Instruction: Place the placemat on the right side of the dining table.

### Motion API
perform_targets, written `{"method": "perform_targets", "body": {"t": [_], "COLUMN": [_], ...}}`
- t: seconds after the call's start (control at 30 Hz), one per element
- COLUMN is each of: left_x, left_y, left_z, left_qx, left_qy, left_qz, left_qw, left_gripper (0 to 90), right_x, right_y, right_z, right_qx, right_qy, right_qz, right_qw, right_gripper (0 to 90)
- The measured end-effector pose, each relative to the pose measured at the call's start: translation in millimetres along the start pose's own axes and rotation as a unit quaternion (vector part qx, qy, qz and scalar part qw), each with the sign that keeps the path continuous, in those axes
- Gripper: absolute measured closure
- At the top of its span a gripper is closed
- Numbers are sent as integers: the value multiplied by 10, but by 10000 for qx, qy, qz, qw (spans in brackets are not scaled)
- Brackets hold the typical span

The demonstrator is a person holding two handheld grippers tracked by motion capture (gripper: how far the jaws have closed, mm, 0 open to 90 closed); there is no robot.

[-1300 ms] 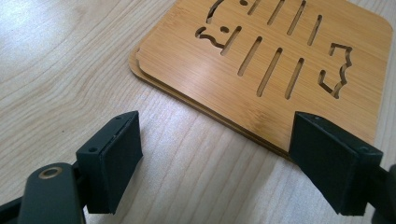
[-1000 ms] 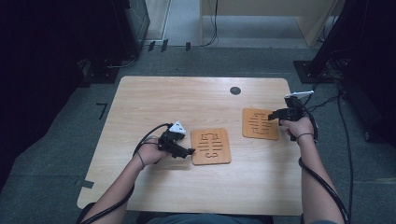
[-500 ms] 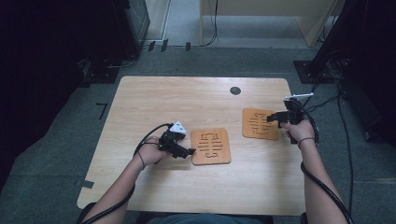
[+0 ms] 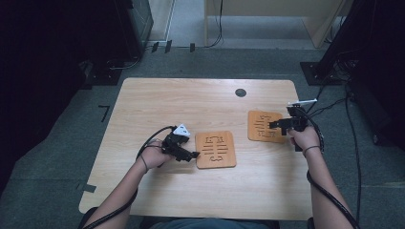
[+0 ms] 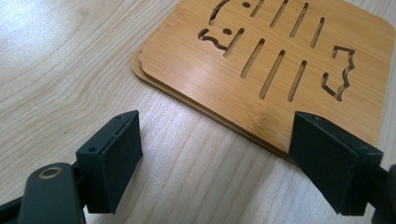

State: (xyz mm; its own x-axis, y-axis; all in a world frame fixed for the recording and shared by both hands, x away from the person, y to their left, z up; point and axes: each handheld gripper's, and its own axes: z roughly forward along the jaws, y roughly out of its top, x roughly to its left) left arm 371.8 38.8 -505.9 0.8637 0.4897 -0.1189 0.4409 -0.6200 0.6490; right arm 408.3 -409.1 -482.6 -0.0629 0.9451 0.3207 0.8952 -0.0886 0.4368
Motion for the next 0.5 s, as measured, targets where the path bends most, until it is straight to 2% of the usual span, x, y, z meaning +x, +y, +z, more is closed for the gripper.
{"method": "perform_targets", "body": {"t": [0.17,0.37,0.5], "left_x": [4,20,31], "left_y": [-1,-1,-5], "left_z": [-2,-4,-9], "left_qx": [2,0,-1], "left_qy": [-7,4,5], "left_qz": [9,9,1], "left_qw": [10000,10000,10000], "left_gripper": [163,163,164], "right_x": [66,150,222], "right_y": [-35,-102,-138], "right_z": [9,64,96], "right_qx": [-33,-191,-162], "right_qy": [51,-10,-14], "right_qz": [-76,-246,-449], "right_qw": [10000,9995,9989], "right_gripper": [270,270,265]}}
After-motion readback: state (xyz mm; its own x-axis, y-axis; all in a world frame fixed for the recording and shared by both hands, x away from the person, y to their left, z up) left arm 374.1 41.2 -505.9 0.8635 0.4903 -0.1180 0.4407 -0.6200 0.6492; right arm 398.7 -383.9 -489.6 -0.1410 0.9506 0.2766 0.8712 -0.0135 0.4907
